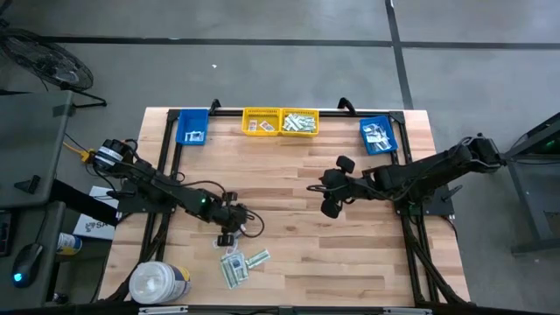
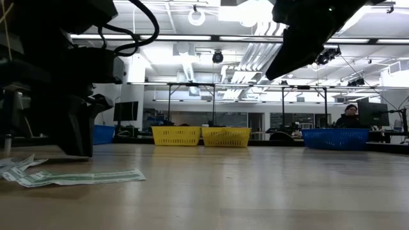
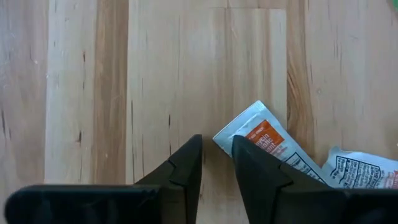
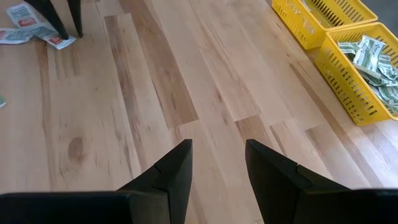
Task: Pick & Place First Aid Supplies
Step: Put the orange ointment pack into the left yellow bin
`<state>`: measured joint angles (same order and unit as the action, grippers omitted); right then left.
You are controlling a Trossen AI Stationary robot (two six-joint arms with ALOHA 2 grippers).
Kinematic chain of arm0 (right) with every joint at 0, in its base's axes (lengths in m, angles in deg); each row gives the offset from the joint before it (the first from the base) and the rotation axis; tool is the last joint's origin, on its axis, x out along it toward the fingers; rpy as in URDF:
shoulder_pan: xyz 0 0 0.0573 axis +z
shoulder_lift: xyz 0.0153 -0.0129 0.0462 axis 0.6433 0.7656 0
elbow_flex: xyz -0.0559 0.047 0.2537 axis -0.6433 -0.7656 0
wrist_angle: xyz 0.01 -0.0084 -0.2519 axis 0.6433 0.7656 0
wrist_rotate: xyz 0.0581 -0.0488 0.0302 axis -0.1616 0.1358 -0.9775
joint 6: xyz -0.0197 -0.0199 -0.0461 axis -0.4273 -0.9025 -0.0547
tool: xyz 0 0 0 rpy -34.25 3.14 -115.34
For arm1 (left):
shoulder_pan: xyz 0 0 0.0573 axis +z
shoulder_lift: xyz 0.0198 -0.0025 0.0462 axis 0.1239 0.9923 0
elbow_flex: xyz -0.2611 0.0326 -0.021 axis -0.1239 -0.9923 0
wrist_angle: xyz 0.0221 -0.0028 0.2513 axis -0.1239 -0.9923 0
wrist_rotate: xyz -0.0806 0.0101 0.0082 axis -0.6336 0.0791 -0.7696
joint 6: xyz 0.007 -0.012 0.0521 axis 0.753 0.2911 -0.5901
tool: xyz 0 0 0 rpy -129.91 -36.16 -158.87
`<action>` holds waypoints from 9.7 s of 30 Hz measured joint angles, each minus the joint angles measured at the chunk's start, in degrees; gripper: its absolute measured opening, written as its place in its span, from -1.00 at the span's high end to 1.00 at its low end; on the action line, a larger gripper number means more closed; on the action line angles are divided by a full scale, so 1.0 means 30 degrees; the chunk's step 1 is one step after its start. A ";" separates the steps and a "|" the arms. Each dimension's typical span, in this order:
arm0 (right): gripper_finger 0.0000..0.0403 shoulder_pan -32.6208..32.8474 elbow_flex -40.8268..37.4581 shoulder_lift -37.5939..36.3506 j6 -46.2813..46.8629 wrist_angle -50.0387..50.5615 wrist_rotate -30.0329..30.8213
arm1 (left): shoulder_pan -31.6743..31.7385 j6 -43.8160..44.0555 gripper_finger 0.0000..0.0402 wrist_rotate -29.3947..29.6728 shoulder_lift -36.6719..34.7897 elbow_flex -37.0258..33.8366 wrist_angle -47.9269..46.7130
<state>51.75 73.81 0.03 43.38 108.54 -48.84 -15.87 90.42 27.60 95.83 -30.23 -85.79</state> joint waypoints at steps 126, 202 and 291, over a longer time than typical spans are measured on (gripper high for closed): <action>0.29 0.1027 0.0000 0.0000 0.0537 0.0251 0.0960 | 1.9548 -0.5910 0.63 0.5408 0.2089 0.4153 1.1796; 0.29 0.1741 0.0007 0.0007 0.1080 0.0391 0.0960 | -0.5499 1.0833 0.43 0.0126 -0.2992 0.1443 -0.5605; 0.30 0.1865 0.0007 0.0007 0.0880 0.0302 0.0894 | 1.5851 -0.7557 1.00 0.3464 0.0085 0.6768 0.2467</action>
<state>57.34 73.83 0.06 46.02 109.44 -46.15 31.68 67.75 37.99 96.08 -9.93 -78.39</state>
